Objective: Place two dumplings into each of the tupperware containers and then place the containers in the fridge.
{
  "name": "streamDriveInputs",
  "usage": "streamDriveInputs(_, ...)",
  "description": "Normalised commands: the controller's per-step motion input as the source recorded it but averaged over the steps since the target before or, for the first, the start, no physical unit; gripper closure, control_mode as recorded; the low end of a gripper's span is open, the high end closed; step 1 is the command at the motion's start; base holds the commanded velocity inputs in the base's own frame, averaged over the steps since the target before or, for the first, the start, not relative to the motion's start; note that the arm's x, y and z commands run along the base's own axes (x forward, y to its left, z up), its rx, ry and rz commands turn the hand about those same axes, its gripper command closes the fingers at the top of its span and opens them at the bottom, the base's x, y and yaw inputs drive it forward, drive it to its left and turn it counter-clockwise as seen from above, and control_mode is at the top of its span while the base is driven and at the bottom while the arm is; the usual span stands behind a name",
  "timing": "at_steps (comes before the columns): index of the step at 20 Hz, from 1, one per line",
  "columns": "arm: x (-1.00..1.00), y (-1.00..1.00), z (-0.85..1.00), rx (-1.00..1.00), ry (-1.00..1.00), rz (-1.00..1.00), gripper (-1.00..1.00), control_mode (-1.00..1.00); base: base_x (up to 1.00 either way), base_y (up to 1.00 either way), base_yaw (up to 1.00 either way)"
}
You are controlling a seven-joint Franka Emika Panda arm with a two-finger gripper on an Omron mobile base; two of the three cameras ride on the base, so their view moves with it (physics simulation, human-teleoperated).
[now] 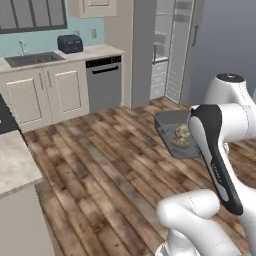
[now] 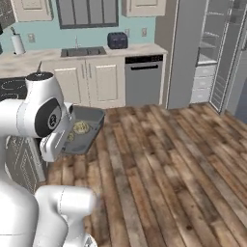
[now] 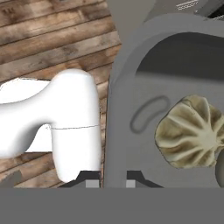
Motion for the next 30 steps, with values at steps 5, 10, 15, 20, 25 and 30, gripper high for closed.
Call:
streamDriveInputs(5, 0.0, 0.0, 0.0, 0.0, 0.0, 0.0, 1.0, 1.0, 0.63, -1.0, 0.1)
streamDriveInputs(10, 0.0, 0.0, 0.0, 0.0, 0.0, 0.0, 1.0, 1.0, 0.98, -1.0, 0.11)
streamDriveInputs(15, 0.0, 0.0, 0.0, 0.0, 0.0, 0.0, 1.0, 1.0, 1.0, -0.99, 0.07)
streamDriveInputs(20, 0.0, 0.0, 0.0, 0.0, 0.0, 0.0, 1.0, 1.0, 1.0, -0.92, 0.06)
streamDriveInputs(25, 0.0, 0.0, 0.0, 0.0, 0.0, 0.0, 1.0, 1.0, 1.0, -0.65, 0.03)
streamDriveInputs(30, 0.0, 0.0, 0.0, 0.0, 0.0, 0.0, 1.0, 1.0, 1.0, -0.27, 0.0)
